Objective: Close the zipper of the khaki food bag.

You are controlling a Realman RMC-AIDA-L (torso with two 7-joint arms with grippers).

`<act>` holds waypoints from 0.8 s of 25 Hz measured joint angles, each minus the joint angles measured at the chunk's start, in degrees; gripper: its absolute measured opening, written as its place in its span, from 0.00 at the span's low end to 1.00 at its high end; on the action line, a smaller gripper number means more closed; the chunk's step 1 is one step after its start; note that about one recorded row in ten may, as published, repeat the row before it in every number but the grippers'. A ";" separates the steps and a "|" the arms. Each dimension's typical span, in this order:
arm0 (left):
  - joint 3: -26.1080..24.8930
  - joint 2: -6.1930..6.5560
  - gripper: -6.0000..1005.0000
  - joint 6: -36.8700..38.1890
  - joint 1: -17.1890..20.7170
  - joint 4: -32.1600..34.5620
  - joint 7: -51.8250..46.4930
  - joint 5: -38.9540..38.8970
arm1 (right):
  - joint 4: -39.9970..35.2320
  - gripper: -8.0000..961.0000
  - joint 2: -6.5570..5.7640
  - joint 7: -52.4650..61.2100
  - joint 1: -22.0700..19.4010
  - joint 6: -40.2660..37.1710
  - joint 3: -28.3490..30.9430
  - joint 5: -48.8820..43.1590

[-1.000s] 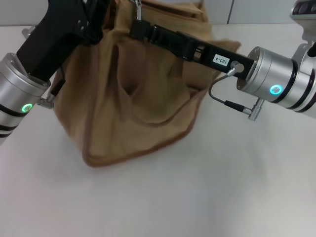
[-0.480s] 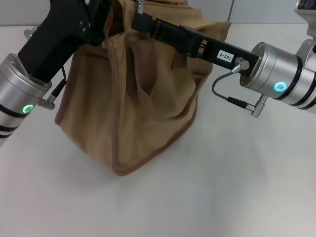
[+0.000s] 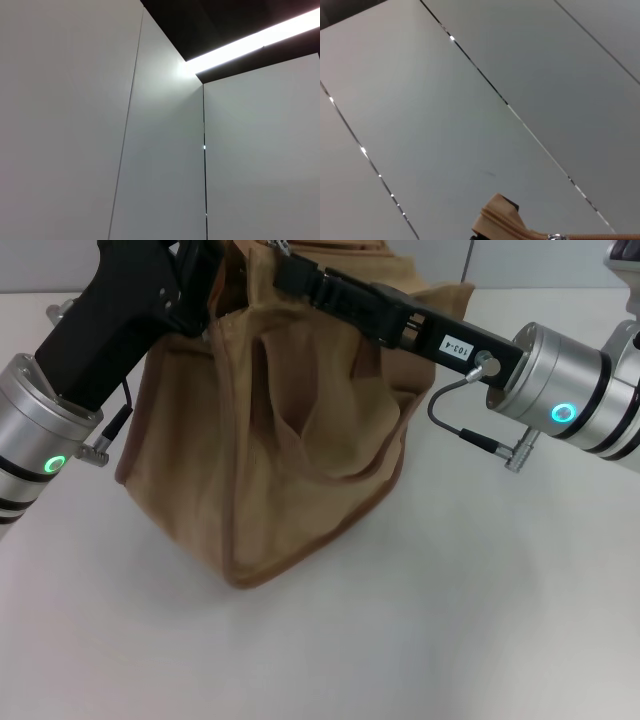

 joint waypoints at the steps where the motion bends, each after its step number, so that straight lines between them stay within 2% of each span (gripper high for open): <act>1: 0.05 0.00 0.04 -0.04 0.00 0.00 0.00 0.00 | 0.03 0.46 0.00 -0.38 0.20 0.22 -0.03 0.06; 15: 0.07 0.00 0.04 -0.19 -0.45 0.00 0.11 0.01 | 0.66 0.46 0.00 -1.53 1.28 1.14 -0.43 0.12; 20: -0.02 0.00 0.04 -0.22 -0.48 0.00 0.16 0.01 | 1.57 0.47 -0.01 -4.57 1.98 -1.09 -0.82 -0.16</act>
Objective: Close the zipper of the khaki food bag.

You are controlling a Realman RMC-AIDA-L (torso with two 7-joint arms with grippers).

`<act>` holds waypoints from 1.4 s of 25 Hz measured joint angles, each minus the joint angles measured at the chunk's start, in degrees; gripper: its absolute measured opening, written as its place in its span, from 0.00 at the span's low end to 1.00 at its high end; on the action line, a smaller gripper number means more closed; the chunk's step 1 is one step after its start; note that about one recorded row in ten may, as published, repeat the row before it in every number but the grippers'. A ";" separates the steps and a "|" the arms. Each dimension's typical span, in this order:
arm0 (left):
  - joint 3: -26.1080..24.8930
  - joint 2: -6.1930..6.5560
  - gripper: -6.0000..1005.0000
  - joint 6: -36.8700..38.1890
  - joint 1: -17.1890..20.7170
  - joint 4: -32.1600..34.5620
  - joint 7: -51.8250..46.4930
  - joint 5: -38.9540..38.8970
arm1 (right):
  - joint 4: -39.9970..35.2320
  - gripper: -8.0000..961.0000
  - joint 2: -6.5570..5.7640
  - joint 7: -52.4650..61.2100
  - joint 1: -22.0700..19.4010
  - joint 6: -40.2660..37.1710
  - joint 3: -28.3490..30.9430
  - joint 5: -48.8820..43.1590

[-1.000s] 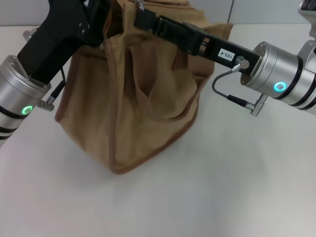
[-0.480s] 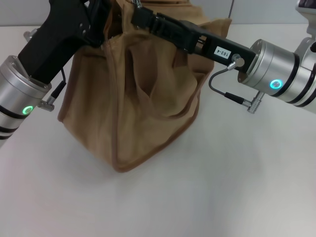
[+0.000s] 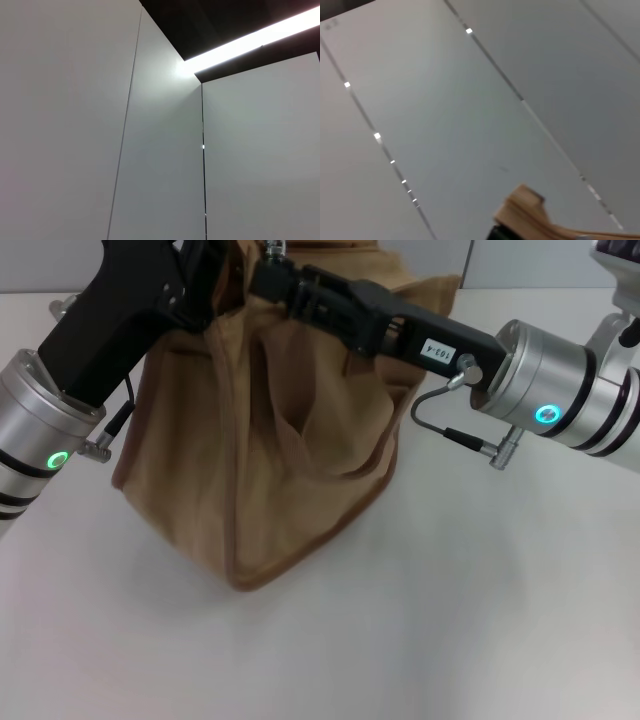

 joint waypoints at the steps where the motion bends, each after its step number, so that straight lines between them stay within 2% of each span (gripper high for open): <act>1: -0.01 0.00 0.04 -0.01 0.00 0.02 0.01 0.00 | 0.02 0.46 0.00 -0.14 0.22 -0.49 -0.38 -0.11; 22: -0.26 0.00 0.04 -0.21 0.04 0.25 0.04 -0.02 | 1.08 0.43 0.00 -0.31 -0.57 0.95 2.20 0.87; 30: -0.26 0.00 0.04 -0.08 0.47 0.20 0.04 -0.01 | 1.43 0.03 0.00 -0.31 -0.67 1.12 2.45 1.15; 35: -0.26 0.00 0.04 0.16 0.77 0.18 0.04 0.00 | 1.24 0.01 0.01 0.05 -1.54 1.39 2.87 1.15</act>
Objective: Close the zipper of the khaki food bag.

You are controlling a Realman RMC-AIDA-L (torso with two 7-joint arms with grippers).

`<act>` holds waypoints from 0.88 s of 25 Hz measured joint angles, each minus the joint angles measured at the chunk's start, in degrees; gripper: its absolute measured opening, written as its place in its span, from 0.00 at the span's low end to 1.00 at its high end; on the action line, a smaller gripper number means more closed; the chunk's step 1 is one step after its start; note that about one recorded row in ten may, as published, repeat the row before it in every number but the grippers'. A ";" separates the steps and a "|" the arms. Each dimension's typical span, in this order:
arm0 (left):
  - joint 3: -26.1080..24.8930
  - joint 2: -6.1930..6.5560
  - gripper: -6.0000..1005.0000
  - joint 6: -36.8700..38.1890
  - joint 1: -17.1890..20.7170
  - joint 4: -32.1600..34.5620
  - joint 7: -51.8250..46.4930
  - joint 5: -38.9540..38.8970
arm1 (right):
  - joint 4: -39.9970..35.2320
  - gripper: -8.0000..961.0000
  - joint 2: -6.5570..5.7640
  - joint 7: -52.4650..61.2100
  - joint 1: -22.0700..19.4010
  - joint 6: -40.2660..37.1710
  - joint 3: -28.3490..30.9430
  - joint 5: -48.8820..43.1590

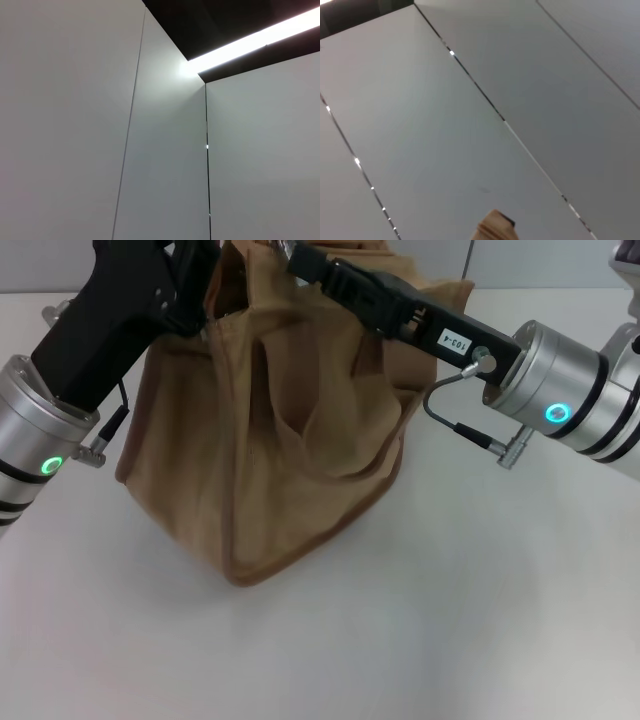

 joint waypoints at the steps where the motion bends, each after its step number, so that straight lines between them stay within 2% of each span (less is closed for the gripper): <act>1: 0.00 0.00 0.04 0.09 0.15 0.00 0.00 0.00 | -0.09 0.01 -0.01 0.18 -0.48 0.57 0.40 0.00; 10: -0.17 0.11 0.04 0.86 1.08 0.23 0.00 -0.33 | -2.49 0.00 -0.22 2.72 -3.16 2.79 1.81 0.00; 18: -1.19 0.28 0.05 1.07 1.58 0.40 -0.29 -0.54 | -7.04 0.01 -0.48 5.81 -7.55 3.70 1.85 1.98; 22: -1.49 0.36 0.05 1.17 1.77 0.46 -0.51 -0.62 | -9.59 0.01 -0.56 6.84 -8.71 0.91 1.33 2.57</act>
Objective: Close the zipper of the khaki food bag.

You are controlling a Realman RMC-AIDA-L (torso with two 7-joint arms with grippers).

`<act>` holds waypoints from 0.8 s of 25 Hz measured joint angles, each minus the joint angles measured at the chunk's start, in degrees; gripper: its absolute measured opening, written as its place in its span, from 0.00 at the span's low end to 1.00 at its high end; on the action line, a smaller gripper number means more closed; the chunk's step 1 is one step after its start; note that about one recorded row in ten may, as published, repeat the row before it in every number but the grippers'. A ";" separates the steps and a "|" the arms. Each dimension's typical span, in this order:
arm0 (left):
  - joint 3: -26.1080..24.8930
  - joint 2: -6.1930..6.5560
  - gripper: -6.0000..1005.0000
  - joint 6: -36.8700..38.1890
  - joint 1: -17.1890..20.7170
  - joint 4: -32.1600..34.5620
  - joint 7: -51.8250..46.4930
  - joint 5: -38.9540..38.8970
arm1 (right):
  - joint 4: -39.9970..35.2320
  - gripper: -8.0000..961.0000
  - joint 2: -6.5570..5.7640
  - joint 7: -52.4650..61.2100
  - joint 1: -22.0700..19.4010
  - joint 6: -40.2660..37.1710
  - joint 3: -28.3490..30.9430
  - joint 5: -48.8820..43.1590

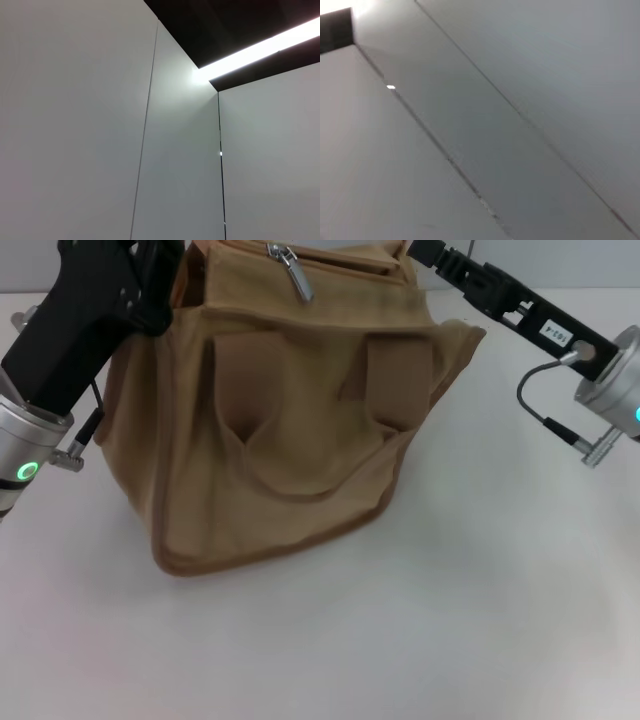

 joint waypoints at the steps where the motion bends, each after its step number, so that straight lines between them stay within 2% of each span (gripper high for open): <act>1: 0.00 0.00 0.05 0.02 0.00 0.00 -0.01 -0.01 | -0.27 0.02 0.01 -0.07 -0.01 -1.61 -0.09 -0.02; 4: 0.00 -0.14 0.05 0.12 -0.19 -0.29 -0.02 -0.01 | -0.56 0.04 0.21 -1.64 0.68 -5.49 -1.66 -0.39; 7: 0.08 -0.20 0.05 0.15 -0.54 -0.45 -0.02 0.01 | -0.38 0.06 0.31 -2.63 1.55 -5.32 -4.14 -0.46; 13: 0.13 -0.32 0.05 0.23 -1.79 -0.60 0.19 0.25 | -0.20 0.16 0.43 -2.76 2.88 -4.66 -8.13 -0.38; 19: 0.31 -0.35 0.05 0.30 -2.19 -0.65 0.03 0.34 | 0.03 0.27 0.46 -2.44 3.16 -1.92 -8.14 1.53; 20: 0.33 -0.35 0.05 0.30 -2.20 -0.68 0.03 0.36 | 0.09 0.32 0.46 -2.25 3.28 -1.36 -8.23 1.85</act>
